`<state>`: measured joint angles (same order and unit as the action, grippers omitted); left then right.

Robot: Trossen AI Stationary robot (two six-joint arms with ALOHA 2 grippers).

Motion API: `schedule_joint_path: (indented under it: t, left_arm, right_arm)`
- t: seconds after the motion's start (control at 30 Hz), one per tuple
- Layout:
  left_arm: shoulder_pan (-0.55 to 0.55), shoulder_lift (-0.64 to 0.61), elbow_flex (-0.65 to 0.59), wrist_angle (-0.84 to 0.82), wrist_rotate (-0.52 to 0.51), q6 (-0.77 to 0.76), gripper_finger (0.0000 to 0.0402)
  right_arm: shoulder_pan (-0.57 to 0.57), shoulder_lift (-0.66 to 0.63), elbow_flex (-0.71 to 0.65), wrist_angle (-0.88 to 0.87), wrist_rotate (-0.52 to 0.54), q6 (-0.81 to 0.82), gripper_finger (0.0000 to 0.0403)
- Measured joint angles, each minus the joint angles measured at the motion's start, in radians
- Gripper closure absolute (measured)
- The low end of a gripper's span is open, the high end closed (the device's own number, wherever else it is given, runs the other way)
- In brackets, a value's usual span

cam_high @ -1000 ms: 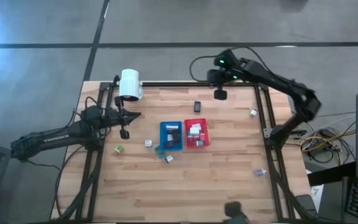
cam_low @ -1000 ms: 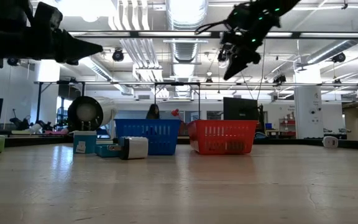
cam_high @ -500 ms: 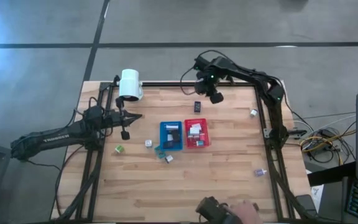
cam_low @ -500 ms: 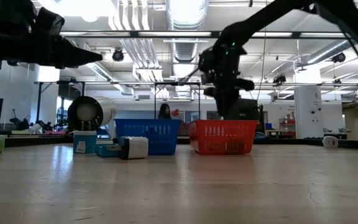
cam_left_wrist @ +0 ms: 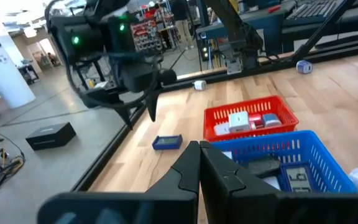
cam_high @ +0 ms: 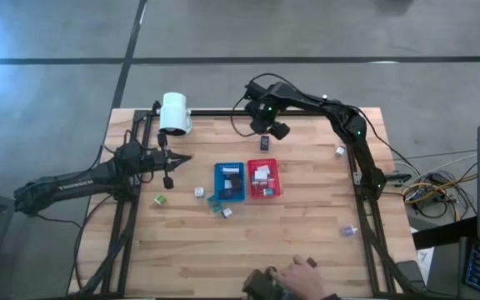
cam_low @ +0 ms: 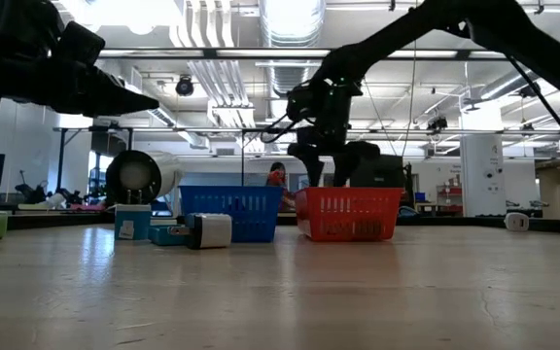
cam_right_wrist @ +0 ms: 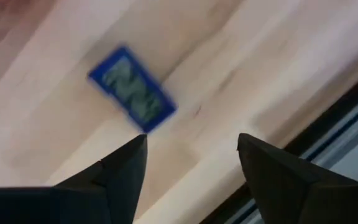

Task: Pick & Place Office items
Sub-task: Put the dark blue digital clock into the blue bin

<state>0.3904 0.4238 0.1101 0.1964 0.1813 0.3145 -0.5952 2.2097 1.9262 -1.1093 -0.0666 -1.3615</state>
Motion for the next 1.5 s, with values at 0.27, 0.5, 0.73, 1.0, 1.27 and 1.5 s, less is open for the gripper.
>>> schedule_joint_path:
  t: [0.27, 0.5, 0.73, 1.0, 1.27, 1.5]
  left_arm:
    - [0.0, 0.003, 0.0, -0.033, -0.001, 0.0, 0.039]
    - [0.0, 0.003, 0.0, -0.057, -0.001, 0.0, 0.039]
    - [0.0, 0.003, 0.0, -0.057, -0.001, 0.0, 0.039]
    - [0.0, 0.003, 0.0, -0.057, 0.0, 0.004, 0.039]
    - [0.0, 0.003, 0.0, -0.056, 0.001, 0.004, 0.039]
    - [0.0, 0.003, 0.0, -0.056, 0.001, 0.0, 0.039]
  right_arm:
    - [0.074, 0.0, -0.039, 0.075, -0.009, -0.058, 0.0156]
    - [0.094, 0.016, -0.097, 0.075, 0.075, -0.091, 0.0173]
    - [0.087, 0.016, -0.128, 0.075, 0.089, -0.113, 0.0172]
    - [0.088, 0.034, -0.171, 0.097, 0.094, -0.154, 0.0173]
    - [0.085, 0.035, -0.194, 0.129, 0.061, -0.136, 0.0192]
    - [0.073, 0.03, -0.212, 0.145, 0.028, -0.022, 0.0256]
